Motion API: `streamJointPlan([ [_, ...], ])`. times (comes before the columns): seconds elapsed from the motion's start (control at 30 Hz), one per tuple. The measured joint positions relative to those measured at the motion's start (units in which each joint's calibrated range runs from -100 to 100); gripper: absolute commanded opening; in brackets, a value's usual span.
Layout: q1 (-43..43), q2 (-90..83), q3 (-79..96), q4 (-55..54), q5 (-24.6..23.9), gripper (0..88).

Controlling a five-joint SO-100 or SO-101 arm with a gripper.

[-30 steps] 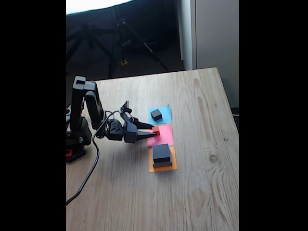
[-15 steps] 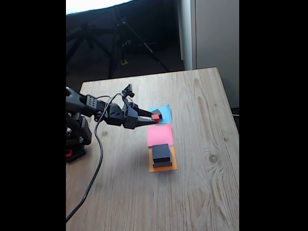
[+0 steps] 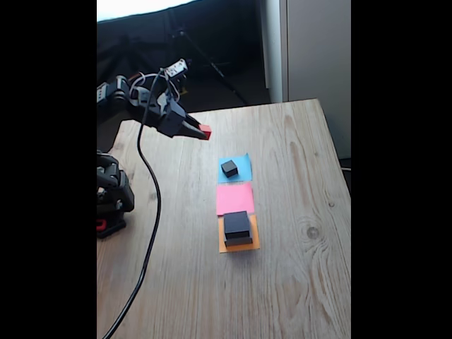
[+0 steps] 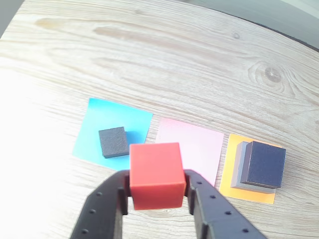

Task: Tower of hanoi

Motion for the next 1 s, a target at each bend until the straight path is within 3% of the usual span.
streamJointPlan([
  [0.23, -7.23, -0.26, -15.47, 14.81, 0.00, 0.8],
  [0.47, -9.60, -4.87, -11.30, 16.65, 0.00, 0.8],
  [0.73, -9.60, -16.33, 15.38, 1.60, 0.00, 0.6],
  [1.0, -9.60, -16.59, 39.29, -24.74, 0.00, 1.5],
])
